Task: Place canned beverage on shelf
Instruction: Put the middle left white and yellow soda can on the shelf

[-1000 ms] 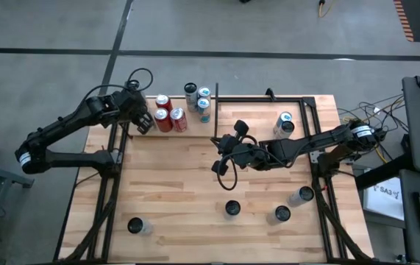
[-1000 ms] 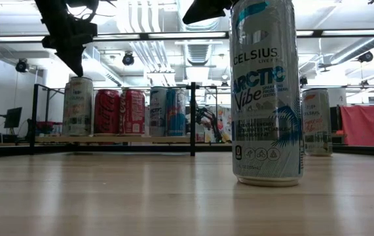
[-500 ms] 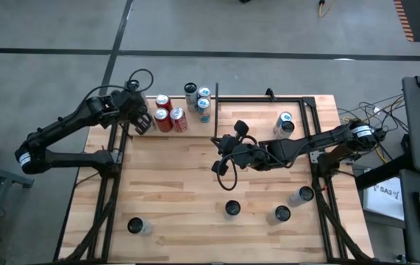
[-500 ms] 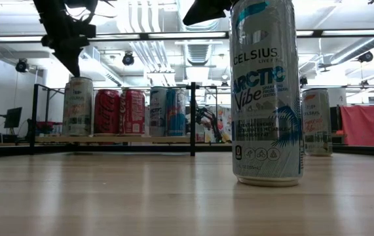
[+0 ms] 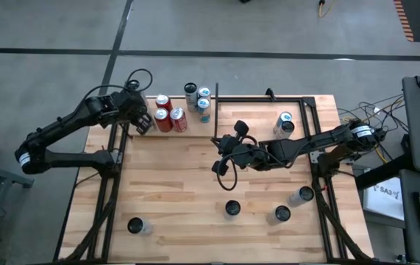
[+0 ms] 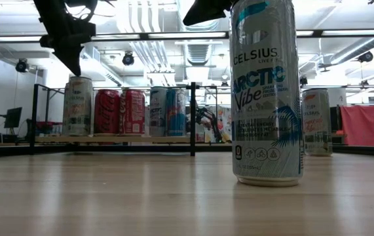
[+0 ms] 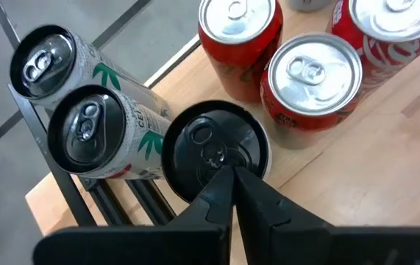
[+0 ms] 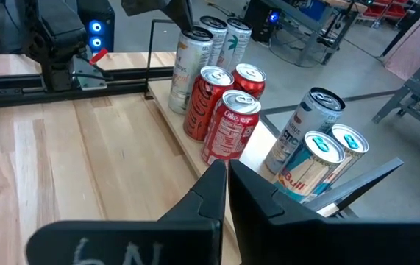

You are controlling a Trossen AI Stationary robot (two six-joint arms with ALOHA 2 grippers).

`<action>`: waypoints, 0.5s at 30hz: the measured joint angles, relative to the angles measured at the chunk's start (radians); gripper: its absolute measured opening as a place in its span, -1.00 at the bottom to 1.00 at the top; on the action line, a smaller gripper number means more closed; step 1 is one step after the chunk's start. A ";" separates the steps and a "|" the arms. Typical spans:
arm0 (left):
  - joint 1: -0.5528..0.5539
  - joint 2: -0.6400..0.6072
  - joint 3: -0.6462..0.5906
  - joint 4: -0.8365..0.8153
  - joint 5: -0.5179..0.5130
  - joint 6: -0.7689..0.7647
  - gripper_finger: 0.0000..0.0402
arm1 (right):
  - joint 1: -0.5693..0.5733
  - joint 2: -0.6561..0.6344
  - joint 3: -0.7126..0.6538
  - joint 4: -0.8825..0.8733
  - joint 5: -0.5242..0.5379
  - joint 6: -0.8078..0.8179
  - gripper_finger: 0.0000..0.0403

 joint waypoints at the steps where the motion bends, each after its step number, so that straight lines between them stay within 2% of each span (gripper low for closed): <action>1: 0.000 -0.002 0.002 0.002 -0.002 0.002 -1.00 | 0.000 0.000 0.000 0.001 0.000 0.000 -0.95; 15: -0.002 -0.098 -0.001 0.094 -0.005 0.109 -1.00 | 0.000 0.000 0.000 0.002 0.000 0.008 -0.95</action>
